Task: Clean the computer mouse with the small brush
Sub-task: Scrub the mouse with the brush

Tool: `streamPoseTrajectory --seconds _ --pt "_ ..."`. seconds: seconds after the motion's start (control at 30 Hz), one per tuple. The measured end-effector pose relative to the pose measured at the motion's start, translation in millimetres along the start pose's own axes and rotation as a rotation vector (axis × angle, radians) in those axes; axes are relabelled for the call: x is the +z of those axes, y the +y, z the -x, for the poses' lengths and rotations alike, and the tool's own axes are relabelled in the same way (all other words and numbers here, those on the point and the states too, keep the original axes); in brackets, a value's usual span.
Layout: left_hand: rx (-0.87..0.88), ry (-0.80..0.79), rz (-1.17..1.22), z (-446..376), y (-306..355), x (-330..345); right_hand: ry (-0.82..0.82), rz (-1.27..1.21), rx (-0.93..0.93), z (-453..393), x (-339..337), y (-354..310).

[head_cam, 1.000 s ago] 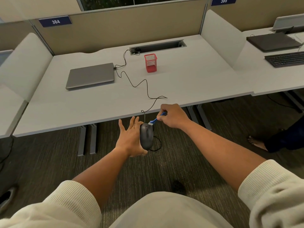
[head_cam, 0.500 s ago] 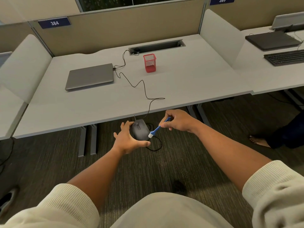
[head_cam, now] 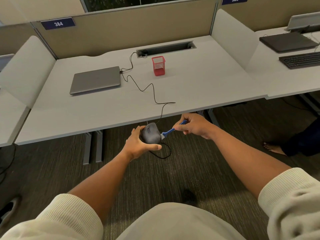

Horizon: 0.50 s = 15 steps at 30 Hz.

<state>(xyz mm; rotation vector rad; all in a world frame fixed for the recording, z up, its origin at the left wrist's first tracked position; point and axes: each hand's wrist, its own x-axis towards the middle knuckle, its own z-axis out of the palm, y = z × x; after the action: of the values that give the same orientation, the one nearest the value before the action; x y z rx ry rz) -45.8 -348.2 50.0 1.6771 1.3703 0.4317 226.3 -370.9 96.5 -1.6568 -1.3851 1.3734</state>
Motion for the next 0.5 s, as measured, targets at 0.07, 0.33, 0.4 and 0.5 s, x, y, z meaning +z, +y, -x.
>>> streamPoseTrajectory --seconds 0.07,0.33,0.4,0.5 --pt "-0.02 0.013 0.002 0 -1 -1 -0.087 -0.054 0.006 3 -5 2" --pt "-0.002 -0.065 0.027 0 3 1 0.164 -0.003 -0.01 -8 1 0" --pt "0.019 -0.102 0.052 0 7 2 0.238 0.01 -0.025 -10 3 0" --pt "0.037 -0.124 0.064 -2 16 5 0.325 -0.004 -0.04 -14 7 -1"
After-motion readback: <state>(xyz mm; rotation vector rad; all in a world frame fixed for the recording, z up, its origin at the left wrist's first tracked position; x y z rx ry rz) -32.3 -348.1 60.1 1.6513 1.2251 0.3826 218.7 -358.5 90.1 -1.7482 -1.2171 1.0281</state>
